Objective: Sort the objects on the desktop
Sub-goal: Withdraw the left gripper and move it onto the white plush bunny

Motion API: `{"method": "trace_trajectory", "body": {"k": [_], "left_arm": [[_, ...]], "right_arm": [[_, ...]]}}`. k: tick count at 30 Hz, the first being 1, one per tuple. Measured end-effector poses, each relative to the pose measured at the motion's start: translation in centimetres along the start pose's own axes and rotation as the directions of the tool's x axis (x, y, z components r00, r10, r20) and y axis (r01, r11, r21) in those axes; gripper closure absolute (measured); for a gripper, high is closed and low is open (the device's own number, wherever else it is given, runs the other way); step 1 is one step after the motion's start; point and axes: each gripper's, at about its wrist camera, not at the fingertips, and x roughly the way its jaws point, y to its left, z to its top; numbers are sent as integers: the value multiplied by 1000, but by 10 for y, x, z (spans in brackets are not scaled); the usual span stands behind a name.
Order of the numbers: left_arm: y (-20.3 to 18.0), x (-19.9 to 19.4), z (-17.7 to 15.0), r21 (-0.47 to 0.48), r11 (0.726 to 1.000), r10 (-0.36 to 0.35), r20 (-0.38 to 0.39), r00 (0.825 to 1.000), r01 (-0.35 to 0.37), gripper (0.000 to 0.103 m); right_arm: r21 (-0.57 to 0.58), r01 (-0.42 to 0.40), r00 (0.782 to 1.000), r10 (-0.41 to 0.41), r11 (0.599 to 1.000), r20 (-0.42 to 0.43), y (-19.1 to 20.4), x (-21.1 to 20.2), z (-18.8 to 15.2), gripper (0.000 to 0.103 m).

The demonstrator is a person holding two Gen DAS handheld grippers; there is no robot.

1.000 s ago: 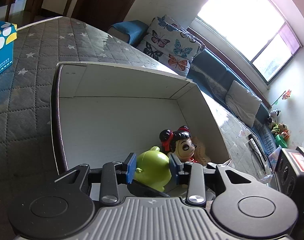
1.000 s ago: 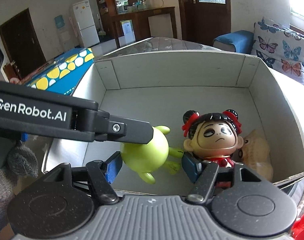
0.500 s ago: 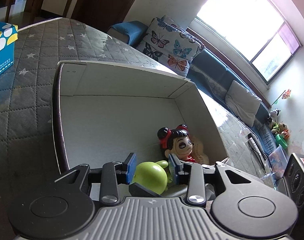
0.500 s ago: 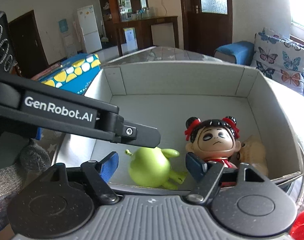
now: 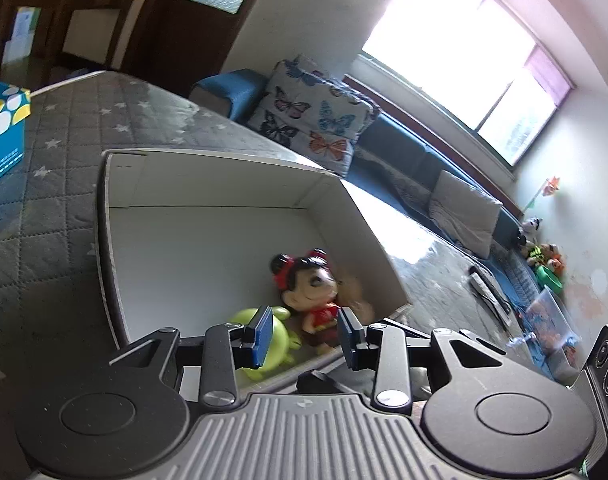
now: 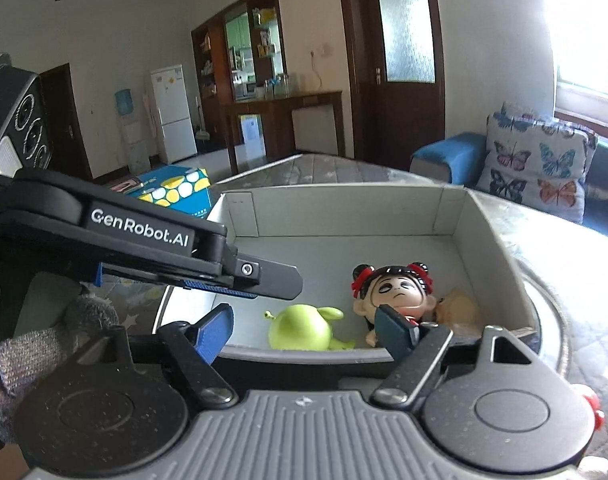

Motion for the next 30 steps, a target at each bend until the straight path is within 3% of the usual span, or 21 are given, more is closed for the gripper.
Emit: {"method": "trace_trajectory", "body": {"k": [15, 23, 30], "left_arm": [[-30, 11, -47, 49, 997, -63, -75, 995, 67, 65], [-33, 29, -69, 35, 997, -66, -137, 988, 72, 65], [-38, 36, -72, 39, 995, -87, -140, 986, 93, 65]], "right_arm": [[32, 120, 993, -120, 992, -5, -13, -43, -56, 16], [103, 209, 978, -209, 972, -7, -43, -54, -72, 16], [145, 253, 967, -254, 957, -10, -66, -62, -79, 16]]}}
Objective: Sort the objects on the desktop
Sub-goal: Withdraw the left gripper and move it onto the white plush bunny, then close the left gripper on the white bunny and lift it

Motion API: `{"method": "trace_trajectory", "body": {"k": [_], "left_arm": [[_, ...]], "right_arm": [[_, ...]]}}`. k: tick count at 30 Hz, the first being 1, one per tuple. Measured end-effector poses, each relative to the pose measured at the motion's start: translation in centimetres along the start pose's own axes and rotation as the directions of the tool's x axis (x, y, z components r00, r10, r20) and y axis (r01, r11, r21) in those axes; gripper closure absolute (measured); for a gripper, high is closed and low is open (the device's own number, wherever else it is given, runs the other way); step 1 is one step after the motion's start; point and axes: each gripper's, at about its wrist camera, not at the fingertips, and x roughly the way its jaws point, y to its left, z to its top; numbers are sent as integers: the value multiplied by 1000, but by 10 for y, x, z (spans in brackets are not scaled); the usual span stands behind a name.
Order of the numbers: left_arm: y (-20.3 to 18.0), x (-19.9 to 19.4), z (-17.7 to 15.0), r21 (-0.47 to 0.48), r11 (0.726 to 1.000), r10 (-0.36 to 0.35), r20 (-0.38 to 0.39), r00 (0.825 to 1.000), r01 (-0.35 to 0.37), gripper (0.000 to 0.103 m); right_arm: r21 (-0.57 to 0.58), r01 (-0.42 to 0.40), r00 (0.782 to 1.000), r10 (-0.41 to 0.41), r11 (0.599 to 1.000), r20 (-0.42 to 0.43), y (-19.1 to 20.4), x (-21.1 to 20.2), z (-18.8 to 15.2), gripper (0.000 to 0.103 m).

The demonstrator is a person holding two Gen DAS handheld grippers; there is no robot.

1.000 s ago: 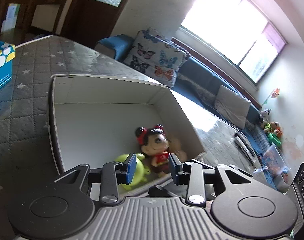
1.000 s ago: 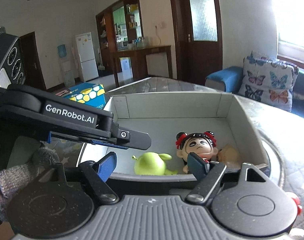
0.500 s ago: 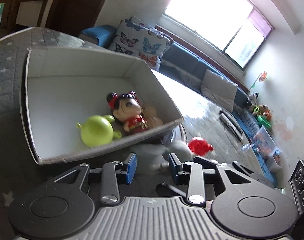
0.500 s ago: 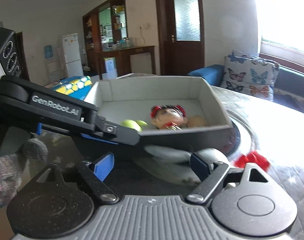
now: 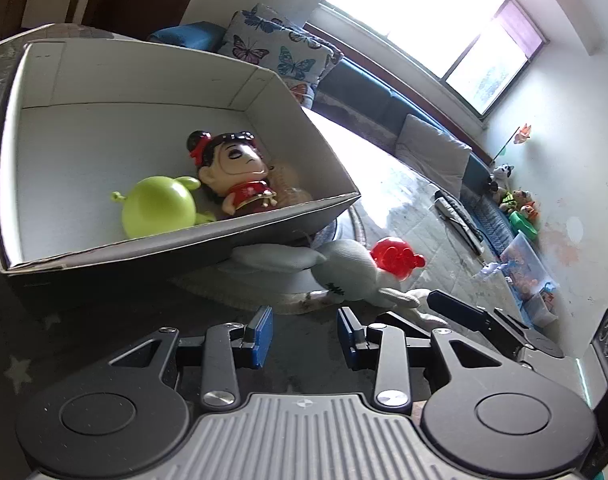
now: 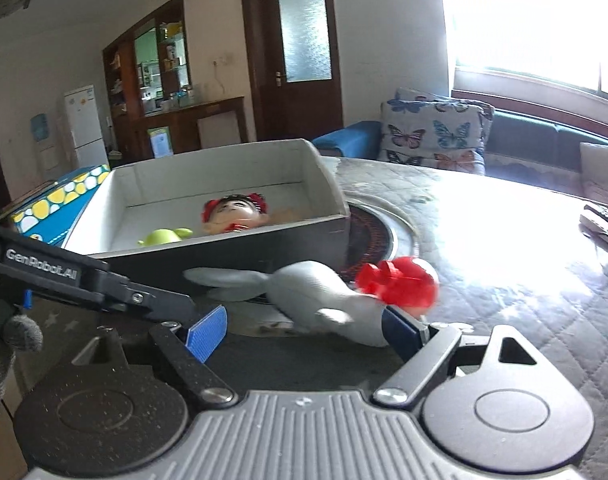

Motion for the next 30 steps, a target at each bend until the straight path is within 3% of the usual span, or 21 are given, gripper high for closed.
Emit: {"method": "trace_trajectory", "body": {"k": [14, 24, 30], "left_arm": [[5, 3, 5, -41, 999, 13, 9, 1000, -13, 66], [-2, 18, 10, -91, 993, -71, -9, 997, 69, 65], [1, 27, 9, -138, 986, -96, -29, 995, 91, 66]], "right_arm": [[18, -27, 996, 28, 999, -83, -23, 39, -7, 14], [-40, -140, 984, 134, 989, -113, 3, 18, -21, 15], [-41, -101, 992, 97, 994, -83, -4, 15, -18, 15]]}}
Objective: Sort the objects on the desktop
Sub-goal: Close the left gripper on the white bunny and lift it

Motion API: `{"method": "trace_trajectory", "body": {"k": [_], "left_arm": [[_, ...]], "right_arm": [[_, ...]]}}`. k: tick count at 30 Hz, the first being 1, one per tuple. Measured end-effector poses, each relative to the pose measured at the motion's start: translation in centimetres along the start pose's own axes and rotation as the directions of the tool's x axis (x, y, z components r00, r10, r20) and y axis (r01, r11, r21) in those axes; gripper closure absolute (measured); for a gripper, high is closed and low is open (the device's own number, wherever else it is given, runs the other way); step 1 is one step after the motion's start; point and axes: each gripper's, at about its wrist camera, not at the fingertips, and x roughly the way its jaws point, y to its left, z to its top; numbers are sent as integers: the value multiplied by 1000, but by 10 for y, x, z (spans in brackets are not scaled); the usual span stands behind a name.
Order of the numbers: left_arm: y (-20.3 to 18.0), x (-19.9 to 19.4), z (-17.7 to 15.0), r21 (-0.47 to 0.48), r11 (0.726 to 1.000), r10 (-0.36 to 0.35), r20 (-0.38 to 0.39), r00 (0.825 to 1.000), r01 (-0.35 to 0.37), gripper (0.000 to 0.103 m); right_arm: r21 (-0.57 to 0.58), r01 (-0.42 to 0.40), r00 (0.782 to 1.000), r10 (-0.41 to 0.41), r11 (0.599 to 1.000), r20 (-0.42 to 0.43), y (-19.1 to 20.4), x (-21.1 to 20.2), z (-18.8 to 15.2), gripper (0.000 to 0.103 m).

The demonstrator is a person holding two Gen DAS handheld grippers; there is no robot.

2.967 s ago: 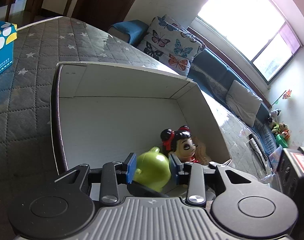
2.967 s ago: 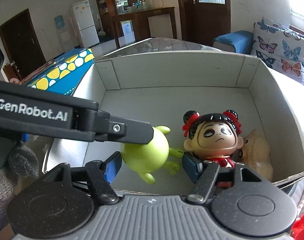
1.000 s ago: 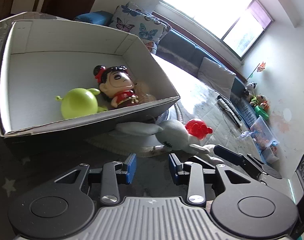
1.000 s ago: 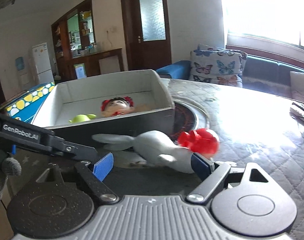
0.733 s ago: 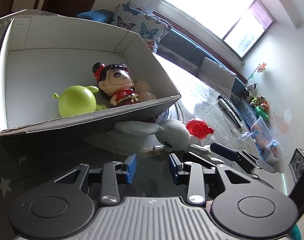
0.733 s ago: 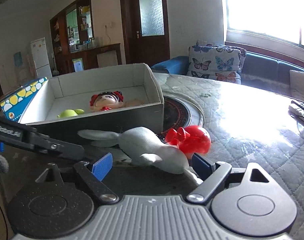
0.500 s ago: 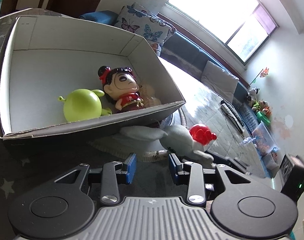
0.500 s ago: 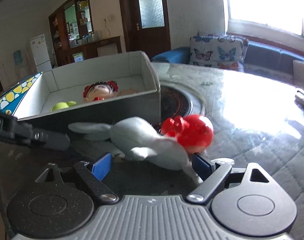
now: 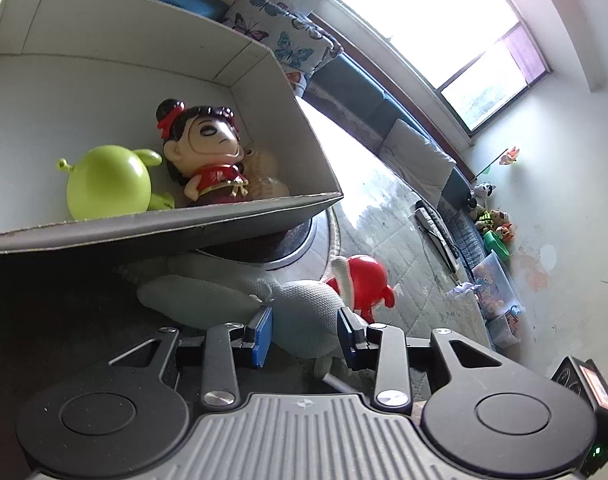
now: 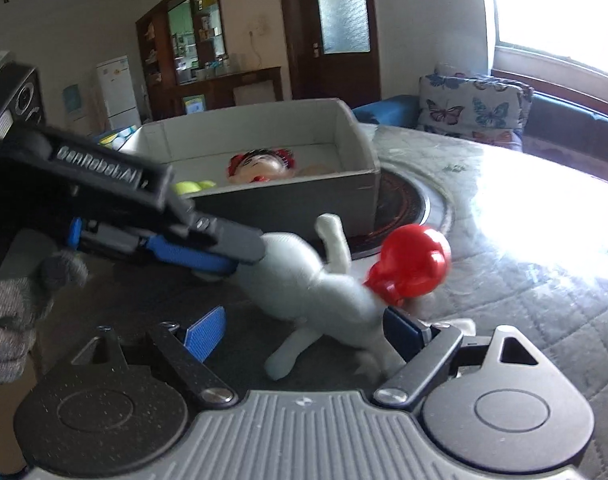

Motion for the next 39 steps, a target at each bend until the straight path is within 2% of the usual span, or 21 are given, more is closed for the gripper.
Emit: {"method": "trace_trajectory", "body": {"k": [3, 9, 20, 24, 28, 33, 36, 39], "left_arm": [[1, 1, 1, 0, 1000, -2, 1, 1000, 2, 66], [3, 5, 0, -5, 1000, -2, -14, 1000, 2, 66], [11, 5, -4, -73, 997, -34, -30, 999, 32, 64], [13, 7, -4, -94, 995, -42, -50, 998, 37, 64], [14, 6, -8, -86, 996, -41, -52, 998, 37, 64], [16, 7, -10, -84, 995, -56, -51, 997, 52, 64], [12, 6, -13, -51, 997, -54, -45, 998, 52, 66], [9, 5, -15, -39, 997, -63, -47, 997, 61, 68]], "right_arm": [[8, 13, 1000, -13, 1000, 2, -5, 4, 3, 15], [-5, -19, 1000, 19, 1000, -25, 1, 13, 2, 16], [0, -63, 998, 63, 998, -27, 13, -1, -8, 22], [39, -106, 994, 107, 994, -27, 12, 0, -5, 24], [12, -136, 990, 136, 991, -39, 23, 3, -4, 28], [60, -113, 993, 115, 992, -31, 17, 5, -3, 43], [66, -95, 995, 97, 993, -34, 15, 7, -4, 50], [69, -80, 996, 82, 994, -28, 19, 4, -5, 62]]}}
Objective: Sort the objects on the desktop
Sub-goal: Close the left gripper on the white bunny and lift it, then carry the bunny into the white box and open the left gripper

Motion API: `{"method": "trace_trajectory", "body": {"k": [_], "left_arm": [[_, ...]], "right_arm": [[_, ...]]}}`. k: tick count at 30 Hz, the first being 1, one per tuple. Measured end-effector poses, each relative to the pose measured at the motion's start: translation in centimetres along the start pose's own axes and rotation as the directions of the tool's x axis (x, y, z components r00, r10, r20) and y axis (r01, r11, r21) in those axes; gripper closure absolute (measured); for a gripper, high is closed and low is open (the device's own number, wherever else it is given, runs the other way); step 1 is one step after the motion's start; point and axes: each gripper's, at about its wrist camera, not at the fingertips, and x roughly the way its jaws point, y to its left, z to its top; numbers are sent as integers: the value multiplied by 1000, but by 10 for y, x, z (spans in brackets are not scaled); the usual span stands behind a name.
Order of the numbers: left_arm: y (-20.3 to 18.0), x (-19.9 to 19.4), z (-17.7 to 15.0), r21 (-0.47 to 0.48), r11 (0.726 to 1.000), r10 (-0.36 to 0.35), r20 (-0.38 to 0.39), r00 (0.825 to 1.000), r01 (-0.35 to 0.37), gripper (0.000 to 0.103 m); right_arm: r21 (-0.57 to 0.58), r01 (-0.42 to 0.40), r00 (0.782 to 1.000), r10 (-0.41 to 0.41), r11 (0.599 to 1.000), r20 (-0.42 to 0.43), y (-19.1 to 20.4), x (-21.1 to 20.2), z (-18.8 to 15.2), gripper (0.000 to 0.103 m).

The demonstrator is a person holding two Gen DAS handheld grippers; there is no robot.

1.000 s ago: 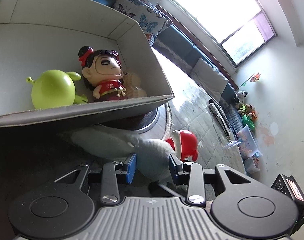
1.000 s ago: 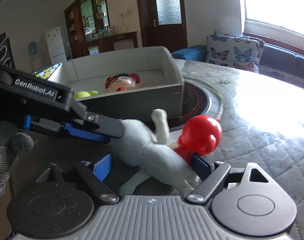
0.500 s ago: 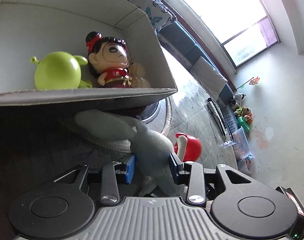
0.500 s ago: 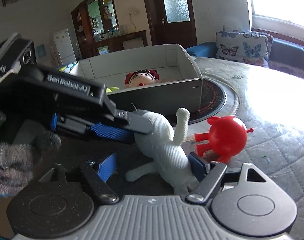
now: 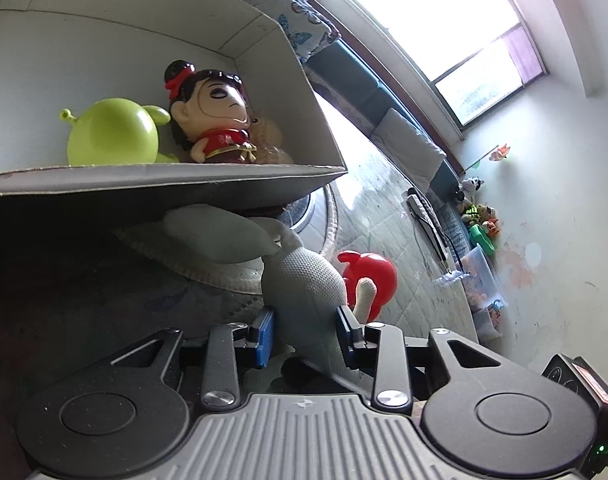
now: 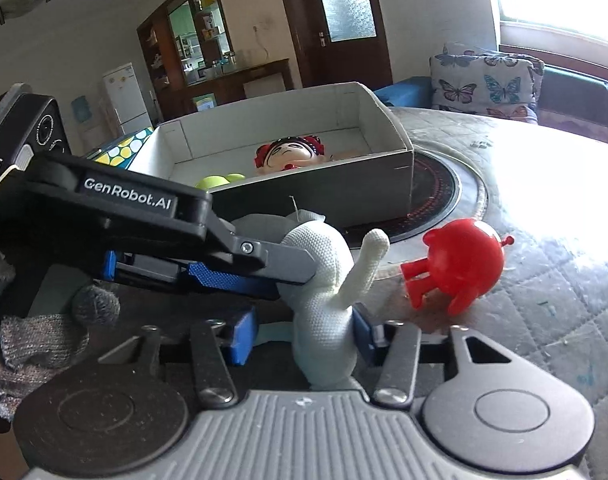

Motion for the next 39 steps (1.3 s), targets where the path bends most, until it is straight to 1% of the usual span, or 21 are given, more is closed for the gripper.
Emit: {"method": "trace_trajectory", "body": {"k": [2, 3, 8, 13, 17, 20, 24, 29, 31, 36, 39], "left_arm": [[-2, -3, -2, 9, 1000, -4, 5, 1000, 3, 69], [-3, -6, -3, 14, 1000, -6, 8, 1000, 6, 69], [-9, -22, -4, 24, 999, -33, 47, 998, 32, 70], [-15, -47, 3, 32, 998, -59, 131, 990, 55, 70], [-14, -69, 19, 33, 997, -71, 216, 974, 65, 70], [-16, -80, 34, 37, 997, -73, 282, 957, 65, 70], [-6, -93, 56, 23, 998, -70, 352, 933, 66, 70], [13, -96, 79, -10, 998, -49, 407, 912, 58, 70], [21, -94, 85, -26, 998, -38, 418, 908, 53, 70], [45, -81, 95, -82, 996, 4, 422, 907, 34, 70], [55, -73, 97, -108, 994, 32, 414, 910, 15, 70]], "right_arm": [[4, 10, 1000, -11, 1000, 6, 2, -3, -1, 71], [5, 17, 1000, -17, 1000, 10, 3, -4, 1, 73], [-39, 29, 998, -27, 999, 54, 15, -16, 5, 74], [-95, 28, 993, -16, 995, 119, 29, -25, 22, 75], [-156, 22, 986, 5, 988, 167, 41, -24, 48, 75], [-199, 18, 980, 22, 980, 199, 50, -17, 68, 75], [-262, 14, 972, 48, 965, 229, 66, -2, 95, 75], [-317, 11, 971, 66, 948, 230, 81, 24, 118, 75], [-341, 5, 972, 75, 940, 223, 86, 37, 124, 75], [-385, 7, 979, 72, 923, 190, 98, 64, 124, 74], [-396, 11, 984, 62, 918, 169, 103, 76, 120, 73]]}}
